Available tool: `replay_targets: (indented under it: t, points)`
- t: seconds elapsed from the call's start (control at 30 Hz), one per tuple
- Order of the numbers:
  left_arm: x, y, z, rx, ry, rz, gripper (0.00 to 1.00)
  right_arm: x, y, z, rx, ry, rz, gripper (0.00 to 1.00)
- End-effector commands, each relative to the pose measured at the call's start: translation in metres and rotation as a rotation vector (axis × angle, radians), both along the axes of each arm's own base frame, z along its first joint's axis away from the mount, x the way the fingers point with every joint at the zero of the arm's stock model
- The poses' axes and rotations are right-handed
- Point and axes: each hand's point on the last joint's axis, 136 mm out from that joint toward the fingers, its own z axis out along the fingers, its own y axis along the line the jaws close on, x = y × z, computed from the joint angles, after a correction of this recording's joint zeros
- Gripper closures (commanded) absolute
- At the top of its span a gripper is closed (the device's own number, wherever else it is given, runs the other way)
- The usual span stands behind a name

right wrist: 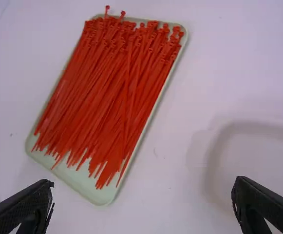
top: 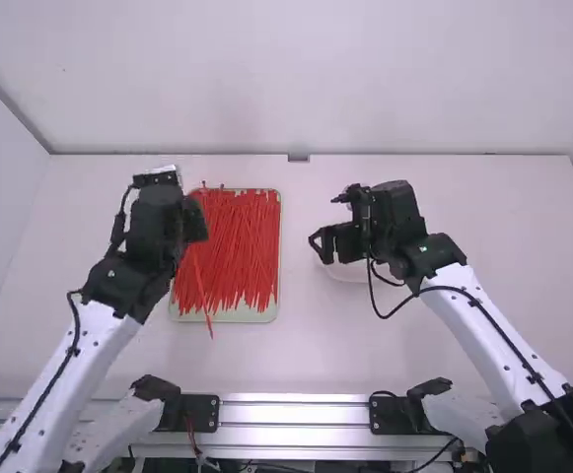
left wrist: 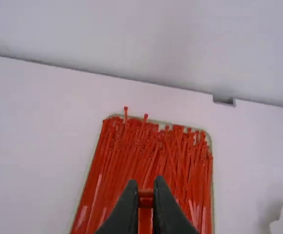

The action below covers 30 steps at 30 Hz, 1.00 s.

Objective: Fasten the cable tie

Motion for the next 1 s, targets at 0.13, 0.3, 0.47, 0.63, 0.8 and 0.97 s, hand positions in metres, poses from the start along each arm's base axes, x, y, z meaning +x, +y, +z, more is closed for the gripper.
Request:
replay_targets:
  t: [0.13, 0.3, 0.47, 0.63, 0.8, 0.97]
  points:
    - [0.008, -0.035, -0.025, -0.142, -0.077, -0.192, 0.98, -0.006, 0.018, 0.024, 0.097, -0.025, 0.084, 0.02]
    - [0.019, -0.064, -0.021, -0.203, -0.131, -0.322, 0.98, -0.011, 0.031, 0.037, 0.174, -0.044, 0.159, 0.02]
    - [0.023, -0.082, -0.011, -0.252, -0.171, -0.423, 0.98, -0.020, 0.046, 0.057, 0.272, -0.075, 0.260, 0.02]
    - [0.031, -0.088, 0.011, -0.361, -0.254, -0.423, 0.98, -0.026, 0.056, 0.073, 0.348, -0.104, 0.334, 0.02]
    - [0.036, -0.100, 0.028, -0.451, -0.319, -0.436, 0.98, -0.023, 0.058, 0.081, 0.375, -0.122, 0.331, 0.02]
    - [0.039, -0.117, 0.035, -0.514, -0.349, -0.468, 0.98, -0.021, 0.064, 0.089, 0.390, -0.158, 0.341, 0.02]
